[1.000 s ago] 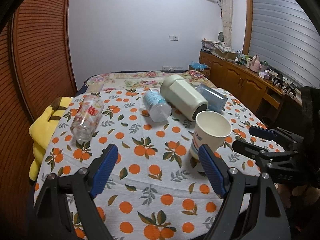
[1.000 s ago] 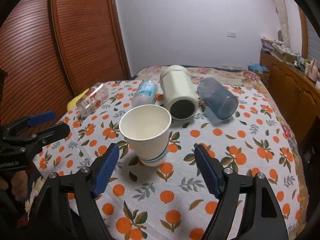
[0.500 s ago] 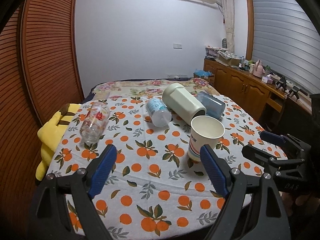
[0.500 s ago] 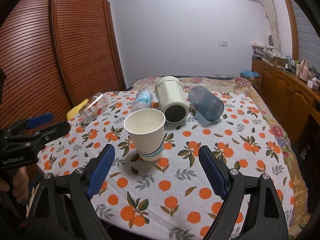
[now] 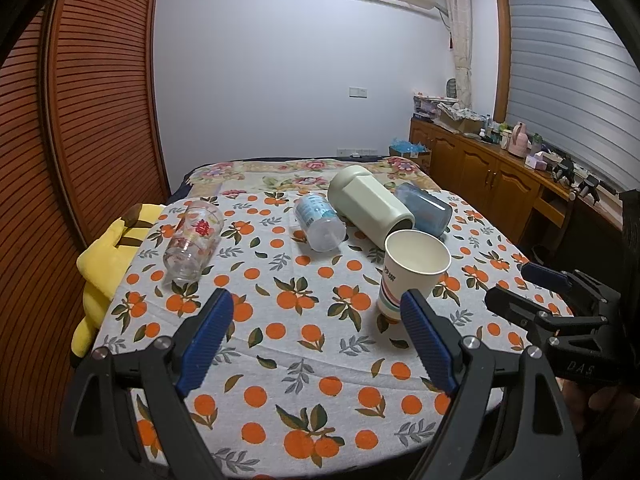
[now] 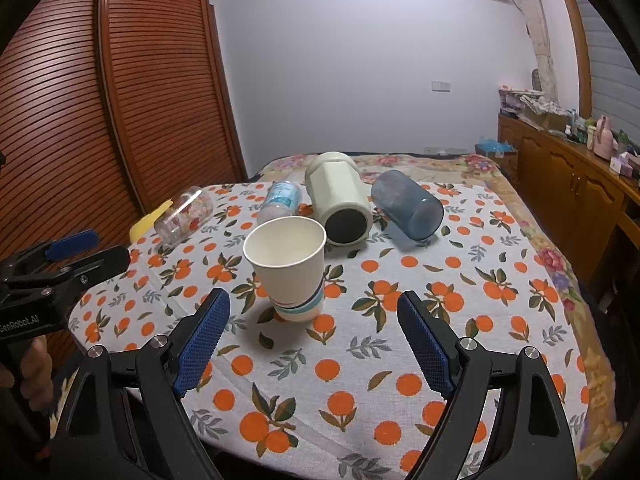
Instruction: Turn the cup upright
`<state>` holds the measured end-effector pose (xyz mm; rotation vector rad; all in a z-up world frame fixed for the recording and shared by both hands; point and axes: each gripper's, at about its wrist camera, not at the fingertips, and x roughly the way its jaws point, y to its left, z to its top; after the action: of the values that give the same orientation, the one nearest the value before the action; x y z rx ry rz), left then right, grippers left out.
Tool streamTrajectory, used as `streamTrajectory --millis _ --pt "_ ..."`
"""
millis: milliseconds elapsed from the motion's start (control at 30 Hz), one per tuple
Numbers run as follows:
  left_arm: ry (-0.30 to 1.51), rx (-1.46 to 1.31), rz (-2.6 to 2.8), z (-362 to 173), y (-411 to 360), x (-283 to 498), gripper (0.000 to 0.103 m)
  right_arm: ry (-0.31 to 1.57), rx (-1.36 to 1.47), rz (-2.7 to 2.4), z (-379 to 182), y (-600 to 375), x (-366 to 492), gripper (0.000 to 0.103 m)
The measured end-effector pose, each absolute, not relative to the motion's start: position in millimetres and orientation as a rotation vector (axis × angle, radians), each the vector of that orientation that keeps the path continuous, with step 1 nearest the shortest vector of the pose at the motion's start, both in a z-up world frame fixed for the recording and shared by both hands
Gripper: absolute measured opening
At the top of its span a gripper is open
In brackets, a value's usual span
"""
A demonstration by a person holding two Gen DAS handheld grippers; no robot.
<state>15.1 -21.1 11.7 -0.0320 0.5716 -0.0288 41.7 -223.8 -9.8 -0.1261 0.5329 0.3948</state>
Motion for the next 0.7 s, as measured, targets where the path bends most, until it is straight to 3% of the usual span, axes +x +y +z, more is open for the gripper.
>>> streamTrajectory --millis 700 --pt "0.576 -0.029 -0.025 12.2 -19.5 14.1 0.086 0.523 -0.115 0.370 -8.3 -226.7 40.6 0.087"
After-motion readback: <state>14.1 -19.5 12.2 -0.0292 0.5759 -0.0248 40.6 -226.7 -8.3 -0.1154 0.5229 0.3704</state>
